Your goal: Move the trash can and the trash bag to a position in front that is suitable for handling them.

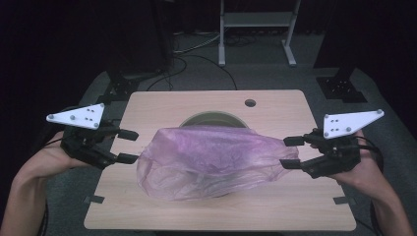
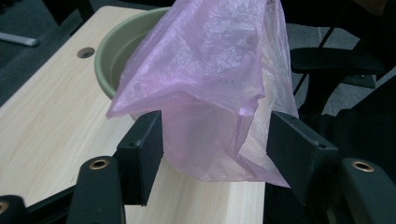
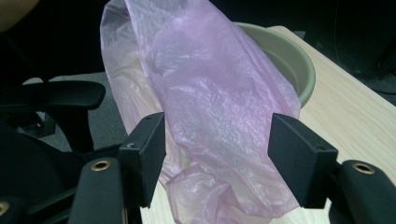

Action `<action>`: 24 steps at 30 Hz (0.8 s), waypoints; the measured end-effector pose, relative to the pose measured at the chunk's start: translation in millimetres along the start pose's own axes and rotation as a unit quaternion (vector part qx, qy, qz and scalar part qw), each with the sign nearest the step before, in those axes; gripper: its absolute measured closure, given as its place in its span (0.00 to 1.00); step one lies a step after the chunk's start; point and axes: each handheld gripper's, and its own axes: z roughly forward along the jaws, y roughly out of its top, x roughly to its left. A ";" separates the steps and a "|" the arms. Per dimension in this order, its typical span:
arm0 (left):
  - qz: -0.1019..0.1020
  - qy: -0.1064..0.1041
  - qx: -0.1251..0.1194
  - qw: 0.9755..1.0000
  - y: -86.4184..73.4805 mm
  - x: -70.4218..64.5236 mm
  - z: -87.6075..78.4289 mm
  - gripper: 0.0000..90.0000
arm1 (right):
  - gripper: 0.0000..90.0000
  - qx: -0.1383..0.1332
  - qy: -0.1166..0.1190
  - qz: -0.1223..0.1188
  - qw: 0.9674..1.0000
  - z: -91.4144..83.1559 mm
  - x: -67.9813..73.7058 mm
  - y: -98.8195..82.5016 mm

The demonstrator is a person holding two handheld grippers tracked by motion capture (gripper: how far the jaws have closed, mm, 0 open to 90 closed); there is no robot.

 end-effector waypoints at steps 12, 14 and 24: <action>0.005 -0.002 0.051 0.999 -6.3 0.7 29.6 0.35 | 0.42 0.044 -0.011 -0.030 0.999 21.5 1.3 -4.0; 0.000 0.004 0.057 0.998 -9.3 4.7 35.5 0.47 | 0.47 0.048 -0.020 -0.032 0.998 25.2 0.4 -4.7; -0.006 0.009 0.061 0.998 -19.9 14.9 51.6 0.88 | 0.86 0.073 -0.032 0.006 0.997 36.6 -11.6 -10.4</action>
